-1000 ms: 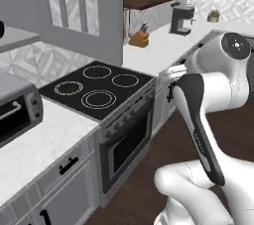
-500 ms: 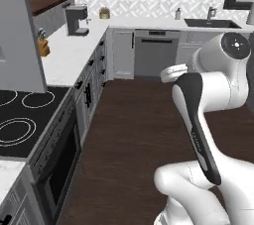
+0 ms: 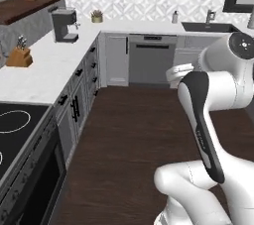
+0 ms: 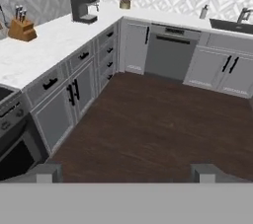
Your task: Gather all objects into one cabinet and sort the glasses and bowls to opposite sides.
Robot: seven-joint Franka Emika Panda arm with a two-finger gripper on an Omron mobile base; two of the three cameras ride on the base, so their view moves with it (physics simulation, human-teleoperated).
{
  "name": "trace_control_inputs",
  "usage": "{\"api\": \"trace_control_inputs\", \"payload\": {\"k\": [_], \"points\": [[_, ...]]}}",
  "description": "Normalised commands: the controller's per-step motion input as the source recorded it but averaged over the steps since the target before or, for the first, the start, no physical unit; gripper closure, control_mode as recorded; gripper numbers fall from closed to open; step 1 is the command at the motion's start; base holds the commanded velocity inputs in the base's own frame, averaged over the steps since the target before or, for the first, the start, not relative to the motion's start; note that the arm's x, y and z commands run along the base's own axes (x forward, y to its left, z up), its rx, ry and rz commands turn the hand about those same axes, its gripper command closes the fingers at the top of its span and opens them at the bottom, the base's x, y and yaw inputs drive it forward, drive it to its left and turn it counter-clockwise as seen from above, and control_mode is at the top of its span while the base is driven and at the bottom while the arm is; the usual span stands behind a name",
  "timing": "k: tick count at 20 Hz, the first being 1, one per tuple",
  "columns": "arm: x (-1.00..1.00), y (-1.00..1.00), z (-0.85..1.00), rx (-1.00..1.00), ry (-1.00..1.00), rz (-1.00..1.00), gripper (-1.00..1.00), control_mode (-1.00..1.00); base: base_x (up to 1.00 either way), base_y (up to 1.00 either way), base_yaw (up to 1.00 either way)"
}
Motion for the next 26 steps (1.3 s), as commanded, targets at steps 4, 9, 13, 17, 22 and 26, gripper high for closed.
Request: {"api": "trace_control_inputs", "payload": {"k": [4, 9, 13, 17, 22, 26], "points": [[0.00, 0.00, 0.00, 0.00, 0.00, 0.00, -1.00, 1.00, 1.00, -0.37, -0.05], [0.00, 0.00, 0.00, 0.00, 0.00, 0.00, -1.00, 1.00, 1.00, -0.32, -0.20], [0.00, 0.00, 0.00, 0.00, 0.00, 0.00, -1.00, 1.00, 1.00, -0.25, -0.18], [0.00, 0.00, 0.00, 0.00, 0.00, 0.00, -1.00, 1.00, 1.00, -0.02, -0.17], [0.00, 0.00, 0.00, 0.00, 0.00, 0.00, -1.00, 1.00, 1.00, 0.08, -0.12], [0.00, 0.00, 0.00, 0.00, 0.00, 0.00, -1.00, 1.00, 1.00, 0.29, -0.02]]}}
